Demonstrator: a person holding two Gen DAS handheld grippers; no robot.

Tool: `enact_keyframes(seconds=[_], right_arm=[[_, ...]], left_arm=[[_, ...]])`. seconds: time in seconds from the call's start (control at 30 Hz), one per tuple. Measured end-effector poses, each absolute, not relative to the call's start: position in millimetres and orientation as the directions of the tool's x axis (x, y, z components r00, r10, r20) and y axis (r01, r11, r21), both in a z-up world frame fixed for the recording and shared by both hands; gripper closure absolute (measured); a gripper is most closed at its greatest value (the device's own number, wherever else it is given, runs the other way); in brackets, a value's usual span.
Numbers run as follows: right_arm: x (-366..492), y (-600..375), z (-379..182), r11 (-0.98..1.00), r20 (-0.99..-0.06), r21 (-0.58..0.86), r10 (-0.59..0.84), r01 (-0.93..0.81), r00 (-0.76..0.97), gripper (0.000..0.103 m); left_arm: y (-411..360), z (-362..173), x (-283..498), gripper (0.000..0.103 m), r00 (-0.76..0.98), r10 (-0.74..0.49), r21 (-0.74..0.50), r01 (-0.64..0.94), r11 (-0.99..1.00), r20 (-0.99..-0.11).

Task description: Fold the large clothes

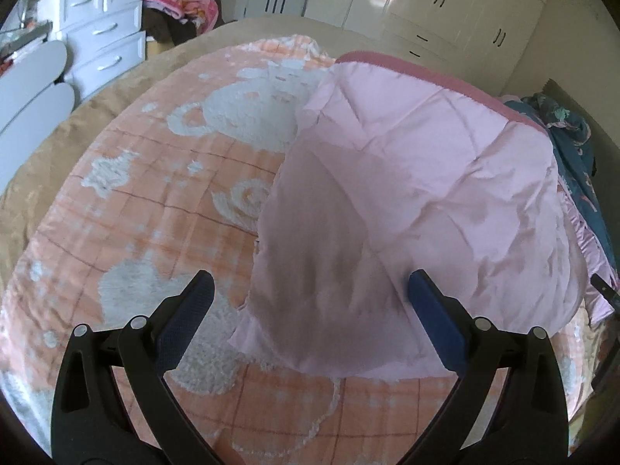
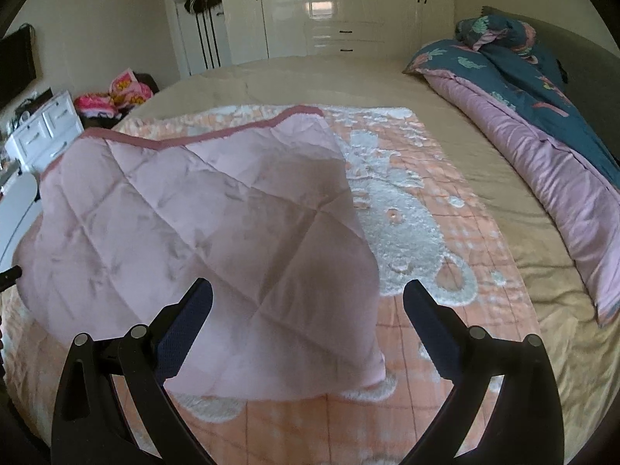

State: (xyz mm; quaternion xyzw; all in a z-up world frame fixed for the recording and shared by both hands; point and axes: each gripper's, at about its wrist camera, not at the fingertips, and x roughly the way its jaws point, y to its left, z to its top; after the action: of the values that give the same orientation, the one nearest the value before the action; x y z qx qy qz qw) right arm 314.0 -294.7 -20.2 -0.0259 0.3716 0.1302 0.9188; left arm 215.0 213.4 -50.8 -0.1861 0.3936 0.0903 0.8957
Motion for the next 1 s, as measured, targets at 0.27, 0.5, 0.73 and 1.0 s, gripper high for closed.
enact_keyframes(seconds=[0.27,0.5,0.73,1.0], right_arm=[[343,-286,-43,0.961,-0.717,0.035,0.217,-0.276,0.662,0.006],[339,-278,-52,0.953,-0.709,0.001,0.213,-0.301,0.672,0.069],[340,-283,-13,0.96,-0.649,0.037,0.234,-0.277,0.724,0.086],[392,-279,8,0.971,-0.625,0.124,0.237,-0.205,0.744,0.086]], left_arm=[[209,-57,239,0.009,0.689,-0.019,-0.284,-0.274,0.919,-0.725],[189,-45,249,0.081,0.716,0.045,-0.196,-0.25,0.948,-0.697],[191,0,263,0.091,0.781,0.076,-0.16,-0.22,0.962,-0.62],[195,19,311,0.091,0.788,0.145,-0.099,-0.252,0.963,-0.598]])
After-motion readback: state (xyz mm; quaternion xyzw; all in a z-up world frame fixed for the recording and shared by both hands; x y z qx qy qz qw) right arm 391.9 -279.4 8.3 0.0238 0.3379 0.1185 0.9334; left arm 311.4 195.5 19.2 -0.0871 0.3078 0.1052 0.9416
